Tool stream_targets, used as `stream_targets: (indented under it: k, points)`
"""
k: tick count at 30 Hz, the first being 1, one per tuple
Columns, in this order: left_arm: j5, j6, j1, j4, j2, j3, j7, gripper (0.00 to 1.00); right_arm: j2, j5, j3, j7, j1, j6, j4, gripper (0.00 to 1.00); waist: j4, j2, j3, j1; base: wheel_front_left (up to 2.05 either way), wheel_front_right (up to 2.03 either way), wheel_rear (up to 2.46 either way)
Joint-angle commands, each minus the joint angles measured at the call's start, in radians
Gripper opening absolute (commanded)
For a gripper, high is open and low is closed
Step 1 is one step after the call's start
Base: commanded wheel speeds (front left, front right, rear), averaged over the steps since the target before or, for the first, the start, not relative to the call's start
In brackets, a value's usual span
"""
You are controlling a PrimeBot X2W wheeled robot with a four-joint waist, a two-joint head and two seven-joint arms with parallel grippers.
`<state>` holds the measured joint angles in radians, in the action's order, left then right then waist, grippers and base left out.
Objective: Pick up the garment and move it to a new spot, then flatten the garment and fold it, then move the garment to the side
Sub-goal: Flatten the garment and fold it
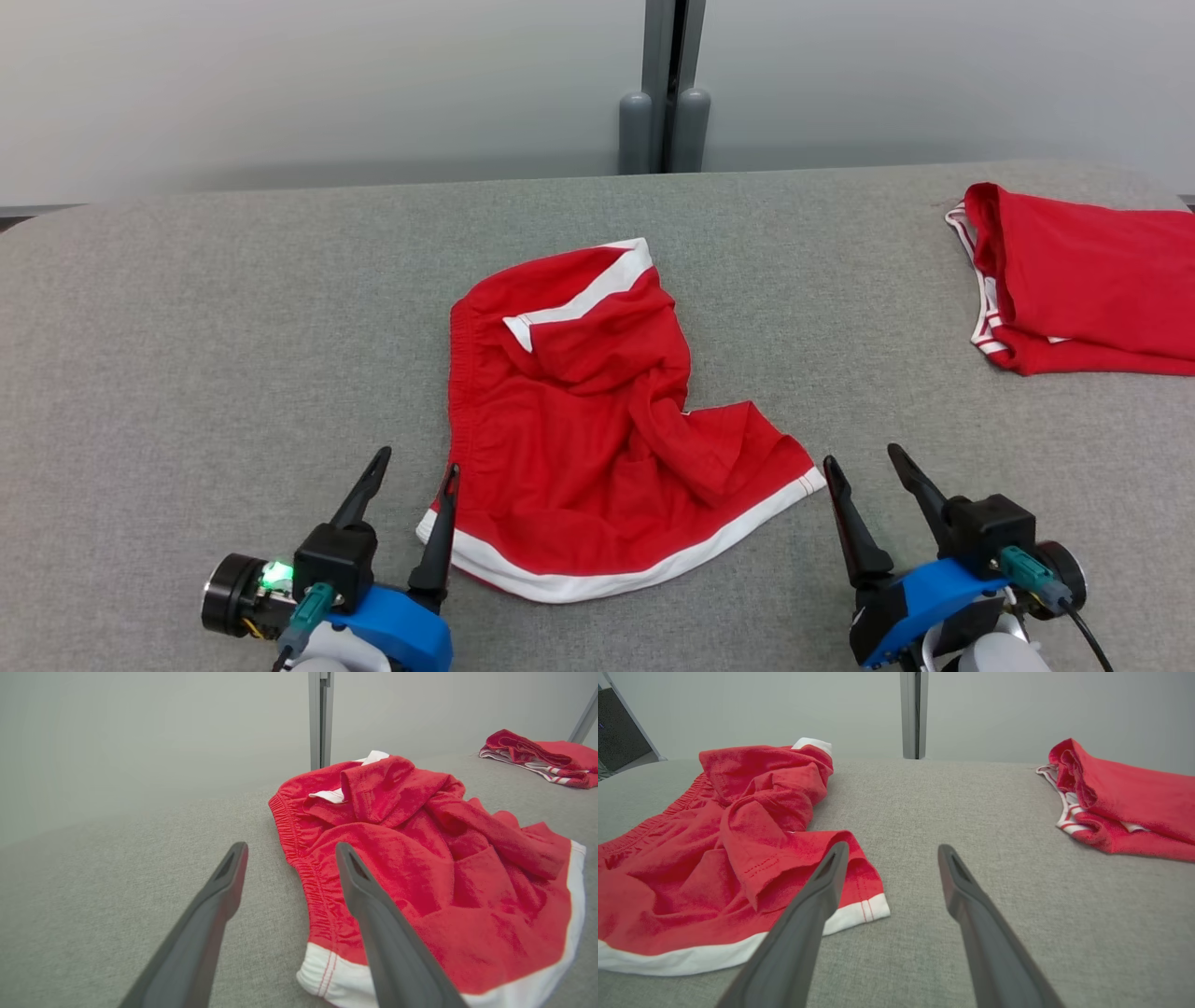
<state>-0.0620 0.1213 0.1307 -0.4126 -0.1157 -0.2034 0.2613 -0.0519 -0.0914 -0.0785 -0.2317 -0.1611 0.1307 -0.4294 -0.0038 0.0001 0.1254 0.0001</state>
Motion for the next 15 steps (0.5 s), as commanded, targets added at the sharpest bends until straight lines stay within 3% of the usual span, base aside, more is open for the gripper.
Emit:
stream_targets:
  k: [1, 15]
  points:
    - [-0.007, 0.004, 0.018, -0.02, -0.005, -0.017, -0.004, 1.0, -0.002, 0.003, -0.009, -0.006, -0.025, 0.0, -0.024, 1.0, -0.003, -0.0001, 0.005, -0.0001, 0.0, 0.0, 0.0]
    - [-0.081, 0.009, 0.064, -0.162, -0.025, -0.149, -0.027, 1.0, -0.004, -0.04, -0.064, -0.032, -0.16, 0.0, -0.263, 1.0, 0.001, -0.0001, 0.044, -0.0001, 0.0, 0.0, 0.0]
